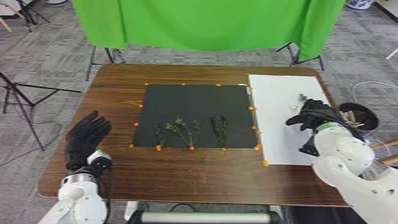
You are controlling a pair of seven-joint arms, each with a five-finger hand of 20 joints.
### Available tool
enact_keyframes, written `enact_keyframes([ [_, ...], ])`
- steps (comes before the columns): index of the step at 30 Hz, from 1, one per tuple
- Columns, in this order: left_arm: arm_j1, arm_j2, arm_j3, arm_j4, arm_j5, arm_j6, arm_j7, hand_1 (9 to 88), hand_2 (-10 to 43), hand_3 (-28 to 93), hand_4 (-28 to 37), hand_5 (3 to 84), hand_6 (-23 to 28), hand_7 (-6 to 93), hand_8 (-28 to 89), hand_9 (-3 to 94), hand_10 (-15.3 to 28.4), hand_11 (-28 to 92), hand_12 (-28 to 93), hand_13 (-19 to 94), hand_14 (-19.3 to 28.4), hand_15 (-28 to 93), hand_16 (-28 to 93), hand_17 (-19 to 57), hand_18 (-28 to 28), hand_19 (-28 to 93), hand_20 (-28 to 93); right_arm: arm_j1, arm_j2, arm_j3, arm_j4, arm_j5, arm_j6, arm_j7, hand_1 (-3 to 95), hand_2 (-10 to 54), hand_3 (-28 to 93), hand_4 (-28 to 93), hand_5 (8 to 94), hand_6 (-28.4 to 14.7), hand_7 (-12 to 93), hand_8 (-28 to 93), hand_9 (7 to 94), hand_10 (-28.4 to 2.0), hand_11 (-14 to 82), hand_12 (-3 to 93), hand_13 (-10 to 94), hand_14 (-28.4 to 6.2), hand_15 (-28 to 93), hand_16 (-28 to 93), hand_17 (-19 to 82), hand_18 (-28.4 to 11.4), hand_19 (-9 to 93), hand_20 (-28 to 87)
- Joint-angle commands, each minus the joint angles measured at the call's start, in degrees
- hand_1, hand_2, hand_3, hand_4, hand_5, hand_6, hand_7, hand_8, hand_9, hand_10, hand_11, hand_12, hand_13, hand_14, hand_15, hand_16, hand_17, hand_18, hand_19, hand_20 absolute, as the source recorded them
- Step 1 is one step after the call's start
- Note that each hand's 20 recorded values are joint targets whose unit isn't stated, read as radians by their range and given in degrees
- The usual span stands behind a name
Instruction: Arrange flowers
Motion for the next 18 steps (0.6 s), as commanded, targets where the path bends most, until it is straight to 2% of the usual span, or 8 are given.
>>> enact_keyframes([
  [1,0.22,-0.36,0.11,-0.09,-0.05,-0.56,-0.33,33.8,4.3,71,-17.5,50.6,5.0,16.3,-8,50.0,14.9,24,10,44,16.7,24,-3,21.1,15.3,25,25,-1.61,-0.38,-0.58,1.42,0.61,3.23,0.22,43.5,-9.5,64,-11,67.7,-1.0,15,-6,81.0,-15.1,28.5,26.8,92,-3.4,58,29,64,-14.1,93,51],
  [3,0.38,-0.34,0.04,-0.22,0.0,-0.55,-0.25,33.8,4.3,71,-17.6,50.6,5.1,16.2,-8,50.0,14.9,24,10,44,16.7,24,-3,21.1,15.2,25,25,-1.78,-0.4,-1.22,1.74,0.57,4.91,0.17,49.0,-9.5,62,-12,67.9,-1.5,15,4,83.8,-14.0,25.2,30.9,92,-3.2,58,30,65,-13.4,93,49],
  [7,0.57,-0.4,-0.11,-0.31,-0.11,-0.53,-0.22,33.8,4.2,71,-17.7,50.6,5.0,16.3,-8,50.0,14.9,24,10,44,16.7,24,-3,21.2,15.2,25,25,-1.97,-0.56,-2.12,2.35,0.89,7.85,-0.24,58.8,-9.5,55,-11,72.1,-2.5,14,13,89.4,-12.6,19.7,34.0,94,-2.8,58,28,67,-12.5,93,47],
  [12,0.48,-0.2,-0.14,-0.27,-0.02,-0.42,-0.35,33.8,4.2,71,-17.6,50.6,5.1,16.4,-8,50.0,15.0,24,10,44,16.7,24,-3,21.2,15.2,25,26,-2.66,-0.32,-2.11,1.74,0.49,10.52,-1.01,61.7,-9.5,56,-12,77.6,-3.3,16,15,91.7,-12.1,21.9,31.2,94,-2.1,61,25,69,-12.2,93,48],
  [18,1.62,1.51,-1.75,-1.1,0.09,-0.03,-0.1,33.6,4.3,71,-17.5,50.6,5.1,16.3,-8,49.9,15.0,24,10,44,16.7,24,-3,21.1,15.3,25,26,-1.89,0.85,-0.73,-2.76,0.21,11.66,-2.72,61.2,-9.5,58,-12,79.7,-3.3,16,14,92.5,-12.2,23.0,30.7,94,-1.6,63,24,70,-11.6,93,48],
])
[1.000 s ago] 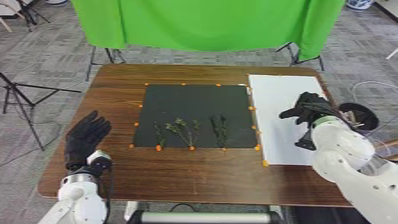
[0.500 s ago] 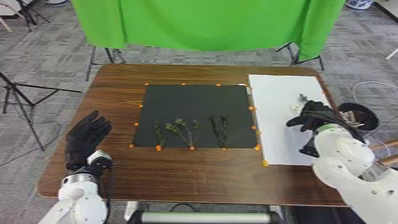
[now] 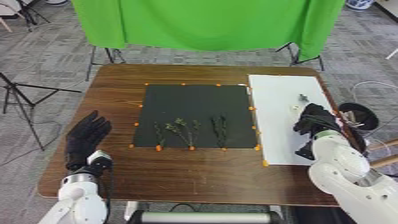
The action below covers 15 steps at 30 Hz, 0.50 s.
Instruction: Arrange flowers
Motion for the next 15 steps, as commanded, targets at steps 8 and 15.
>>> enact_keyframes([
  [8,2.88,3.94,-4.5,-2.19,1.16,2.16,-0.12,28.6,1.8,69,-23.6,50.6,4.3,17.3,-8,50.5,14.7,24,10,43,17.4,26,-2,10.5,15.1,20,21,13.75,2.57,-5.81,-6.88,1.72,1.13,-6.52,60.8,-9.5,59,-12,80.5,-3.2,16,13,92.7,-11.9,23.0,31.6,94,-1.2,63,23,71,-10.9,93,48],
  [15,1.24,4.44,-4.71,-1.52,7.29,5.69,-2.29,26.2,6.5,63,-28.1,63.1,2.8,19.1,-9,53.5,15.1,23,10,43,17.6,27,-2,8.6,10.9,14,17,36.95,-2.47,-22.32,-0.09,5.53,-0.52,-10.12,59.7,-9.5,60,-11,80.7,-2.5,17,13,92.2,-11.5,21.6,33.8,94,-1.0,63,24,70,-10.8,93,49],
])
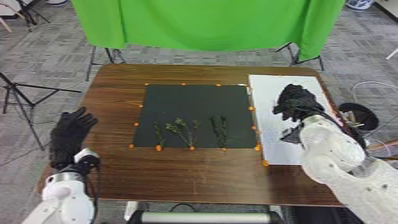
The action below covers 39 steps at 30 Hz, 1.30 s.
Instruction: Arrange flowers
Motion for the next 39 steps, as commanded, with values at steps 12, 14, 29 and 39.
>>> enact_keyframes([
  [12,-3.47,0.61,1.76,2.44,9.82,7.69,-4.28,49.0,16.0,59,-25.4,56.2,3.6,23.2,4,56.7,13.1,26,10,48,14.9,28,-4,17.9,11.3,20,23,42.35,-26.42,-25.96,25.79,6.23,-4.69,-9.91,58.9,-9.5,60,-12,80.8,-1.9,18,12,92.1,-11.4,20.8,34.3,94,-1.3,62,25,69,-11.1,93,50],
  [14,-3.98,0.52,2.17,3.08,9.68,7.96,-3.92,50.2,17.0,59,-22.6,53.2,3.2,24.9,3,56.0,12.8,27,10,48,14.7,28,-4,17.8,11.4,20,23,42.83,-29.42,-27.91,27.95,6.73,-4.65,-10.53,58.8,-9.5,61,-12,80.7,-1.8,18,12,92.1,-11.2,20.9,34.3,94,-1.5,62,25,69,-11.3,93,50],
  [29,-5.94,1.07,4.09,4.11,5.92,8.46,-1.22,48.1,17.9,69,-6.2,54.9,0.8,24.1,-10,54.7,12.9,27,10,47,14.8,29,-4,17.4,11.0,19,23,44.64,-40.82,-38.88,30.13,8.74,-16.91,-16.98,57.9,-9.5,62,-13,79.5,-0.6,20,11,91.3,-11.1,21.1,34.1,94,-1.6,61,26,69,-11.5,93,51],
  [39,-5.83,0.93,4.49,3.67,5.26,8.39,-0.89,45.0,17.5,69,-8.7,54.7,2.1,23.3,-3,54.6,13.5,26,10,46,15.2,29,-4,16.5,11.4,20,23,43.21,-40.45,-41.76,27.35,4.31,-16.13,-17.2,56.6,-9.5,62,-15,79.4,1.3,21,8,87.1,-11.3,11.8,37.2,94,-1.2,60,26,69,-11.5,93,51],
])
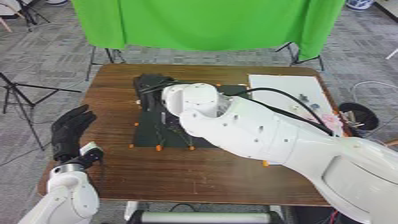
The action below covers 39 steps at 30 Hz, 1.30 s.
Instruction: Arrange flowers
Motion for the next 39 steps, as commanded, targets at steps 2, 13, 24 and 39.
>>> enact_keyframes([
  [2,0.12,-0.4,0.2,-0.3,-0.49,0.36,0.2,44.8,17.3,69,-8.9,54.7,2.1,22.9,-2,54.5,13.5,26,10,46,15.3,29,-4,16.4,11.5,21,23,-1.58,0.24,-2.03,-2.02,-4.15,0.11,-0.9,56.4,-9.5,62,-15,79.4,2.0,21,8,83.7,-11.2,7.8,36.2,94,-0.9,60,27,68,-11.3,93,51],
  [13,-0.42,-0.56,0.94,-0.33,-0.39,-0.76,-0.2,43.4,15.9,69,-10.3,54.4,2.4,22.2,-1,54.5,13.5,26,10,46,15.6,29,-4,15.7,11.5,20,22,-3.63,1.06,-3.96,-2.45,-8.16,1.19,-1.6,55.4,-9.5,63,-15,78.9,2.4,22,7,75.9,-11.7,8.5,28.0,94,-0.7,59,28,67,-11.2,93,53],
  [24,-0.42,-0.95,1.15,-0.4,-0.33,-1.65,-0.52,42.2,13.2,70,-10.7,53.8,2.7,21.8,-1,54.1,13.6,26,10,46,15.9,29,-4,14.9,11.7,21,21,-3.57,1.67,-5.07,-2.53,-9.05,1.86,-1.37,54.5,-9.5,63,-15,76.0,2.6,23,8,72.5,-12.0,11.1,22.8,93,-1.0,58,30,66,-11.4,93,54],
  [39,-0.38,-0.98,1.18,-0.42,-0.39,-1.82,-0.68,41.4,12.1,70,-11.2,53.7,2.6,21.5,-2,54.1,13.6,26,10,46,16.2,29,-4,14.6,11.7,21,21,-3.49,2.27,-5.15,-2.08,-9.96,1.11,-1.08,53.2,-9.5,63,-14,71.8,2.0,23,7,70.3,-12.4,13.2,19.0,93,-1.1,58,30,65,-11.6,93,54],
])
